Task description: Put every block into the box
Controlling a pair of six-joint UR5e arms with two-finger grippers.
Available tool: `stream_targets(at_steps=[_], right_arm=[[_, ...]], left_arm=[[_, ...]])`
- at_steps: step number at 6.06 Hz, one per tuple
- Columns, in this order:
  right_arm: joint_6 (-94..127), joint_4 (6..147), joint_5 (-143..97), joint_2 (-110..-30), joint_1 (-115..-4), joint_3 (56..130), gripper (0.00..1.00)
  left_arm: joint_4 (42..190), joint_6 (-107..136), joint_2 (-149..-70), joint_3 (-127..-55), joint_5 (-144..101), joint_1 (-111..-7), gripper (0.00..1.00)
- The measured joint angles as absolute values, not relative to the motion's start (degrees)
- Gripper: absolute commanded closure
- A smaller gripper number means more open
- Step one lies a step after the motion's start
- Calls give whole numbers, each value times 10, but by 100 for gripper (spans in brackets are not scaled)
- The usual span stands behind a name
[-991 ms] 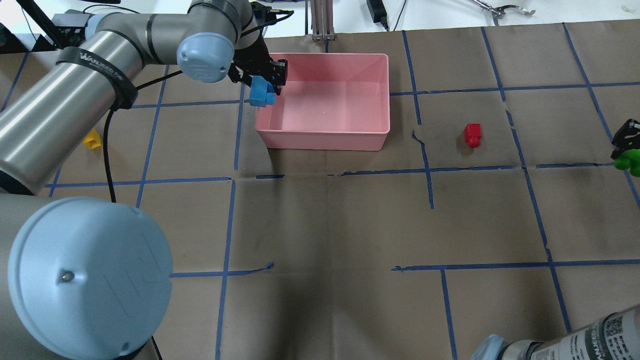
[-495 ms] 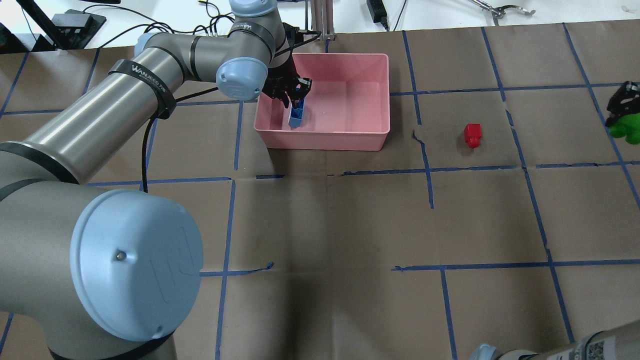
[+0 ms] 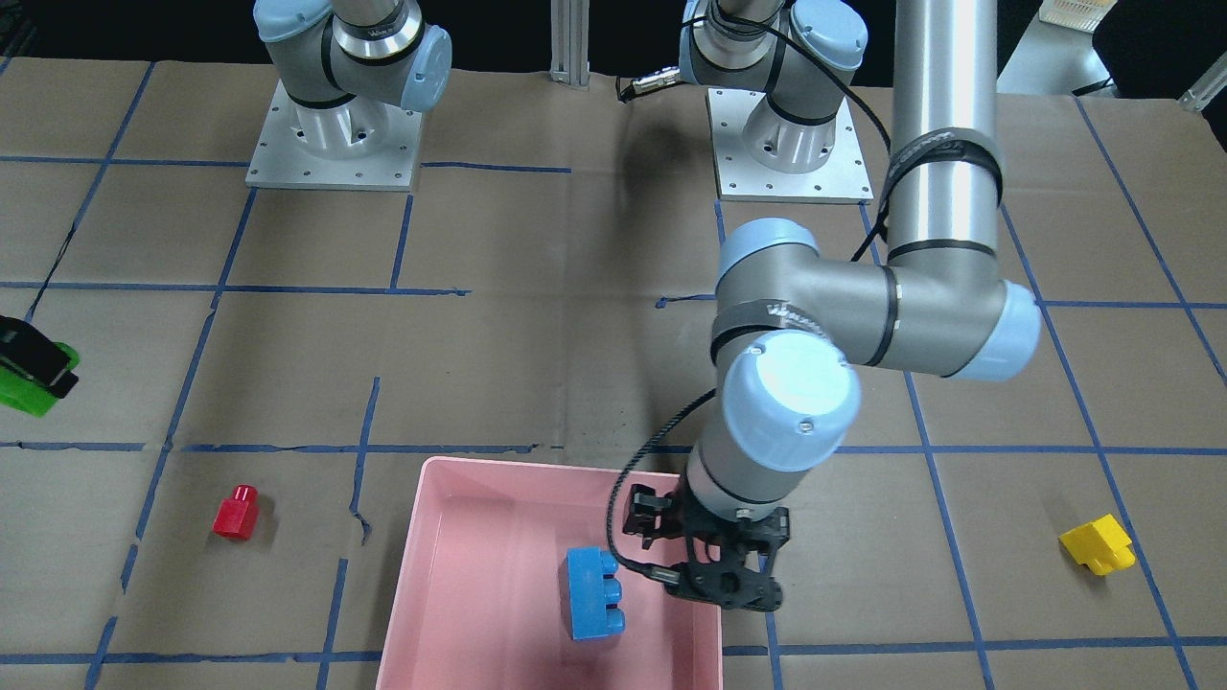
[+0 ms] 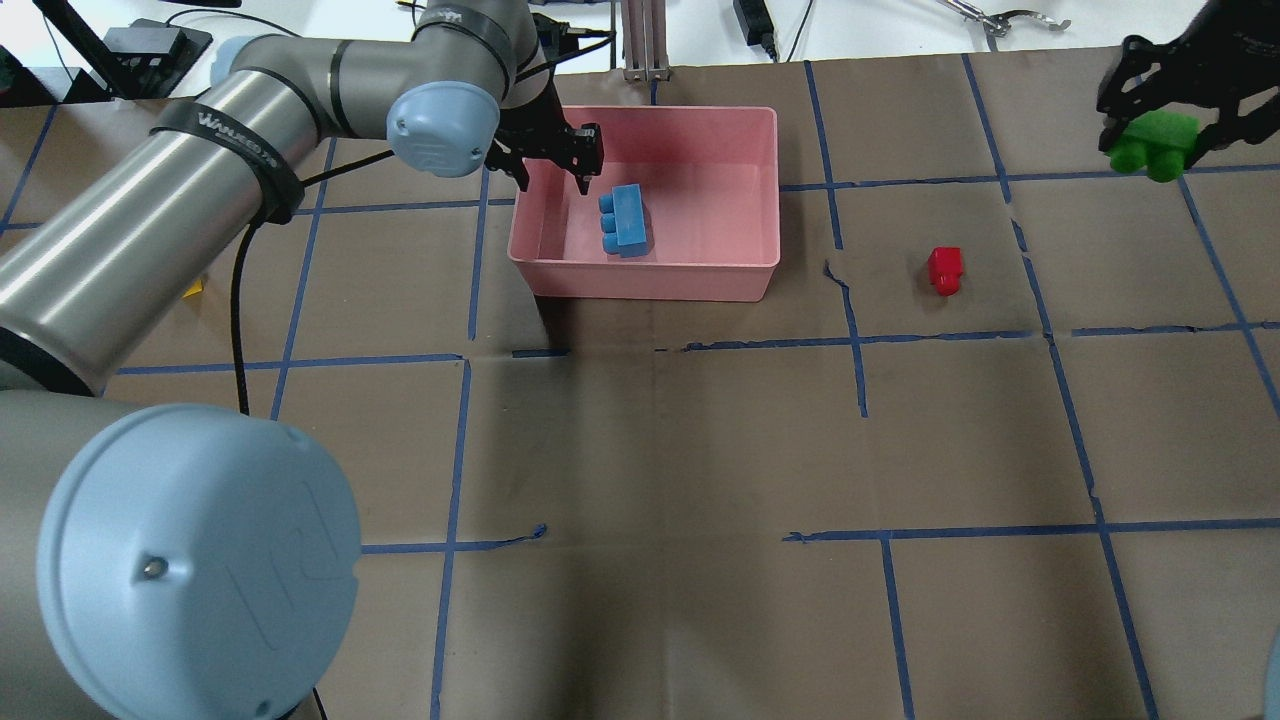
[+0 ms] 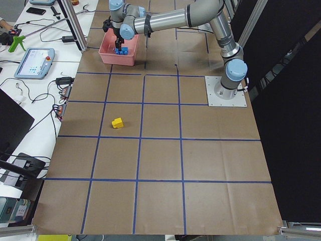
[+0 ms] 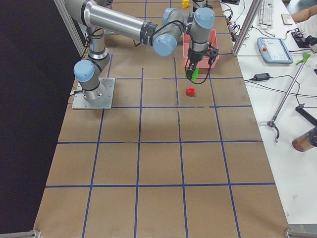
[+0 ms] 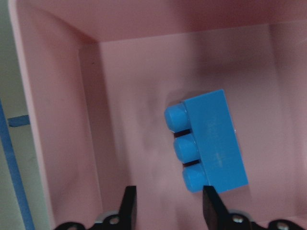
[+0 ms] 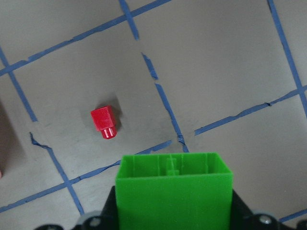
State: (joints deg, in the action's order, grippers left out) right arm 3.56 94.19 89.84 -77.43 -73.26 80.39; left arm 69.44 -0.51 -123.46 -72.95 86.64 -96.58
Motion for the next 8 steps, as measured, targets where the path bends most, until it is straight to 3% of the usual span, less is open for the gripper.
stream_targets(at_steps=[4, 8], right_arm=[[243, 975, 880, -739, -917, 763, 52], [230, 1054, 863, -533, -1013, 625, 49]], left_arm=[[753, -95, -1121, -793, 868, -758, 1], [706, -224, -1191, -791, 879, -603, 2]])
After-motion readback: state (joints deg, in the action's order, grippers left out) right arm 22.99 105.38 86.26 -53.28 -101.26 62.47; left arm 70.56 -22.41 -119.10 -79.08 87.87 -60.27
